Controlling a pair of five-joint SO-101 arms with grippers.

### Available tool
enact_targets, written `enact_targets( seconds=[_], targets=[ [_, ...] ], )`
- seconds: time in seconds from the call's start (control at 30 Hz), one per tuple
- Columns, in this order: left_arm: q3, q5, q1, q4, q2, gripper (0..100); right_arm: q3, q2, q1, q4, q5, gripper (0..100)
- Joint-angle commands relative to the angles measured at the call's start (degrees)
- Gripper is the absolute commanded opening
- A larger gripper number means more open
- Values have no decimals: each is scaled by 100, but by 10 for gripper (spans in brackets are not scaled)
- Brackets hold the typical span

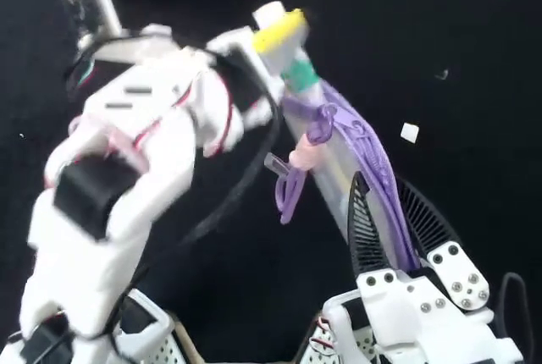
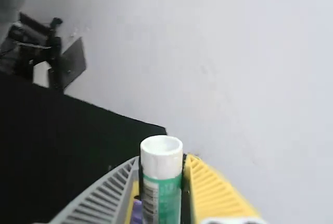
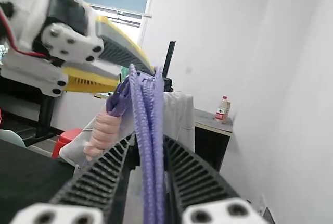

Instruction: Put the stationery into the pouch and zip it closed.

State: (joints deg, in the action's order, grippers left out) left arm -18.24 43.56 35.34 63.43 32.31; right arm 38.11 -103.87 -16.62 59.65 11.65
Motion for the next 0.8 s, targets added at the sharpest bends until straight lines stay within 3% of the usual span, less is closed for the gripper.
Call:
enact_targets(
  seconds=[0.0, 0.1, 0.47, 0.63, 0.77],
  targets=[
    [13, -695, 637, -132, 360, 46, -259, -444, -9, -26, 35, 11],
    [303, -835, 919, -176, 431, 45, -268, -444, -9, -26, 35, 11],
    [927, -870, 927, 325, 440, 45, -295, -444, -9, -26, 35, 11],
    [1341, -862, 321, 308, 703, 50, -303, -444, -9, -26, 44, 11],
    [1710, -818, 189, 308, 1292, 186, -303, -444, -9, -35, 44, 11]
  ],
)
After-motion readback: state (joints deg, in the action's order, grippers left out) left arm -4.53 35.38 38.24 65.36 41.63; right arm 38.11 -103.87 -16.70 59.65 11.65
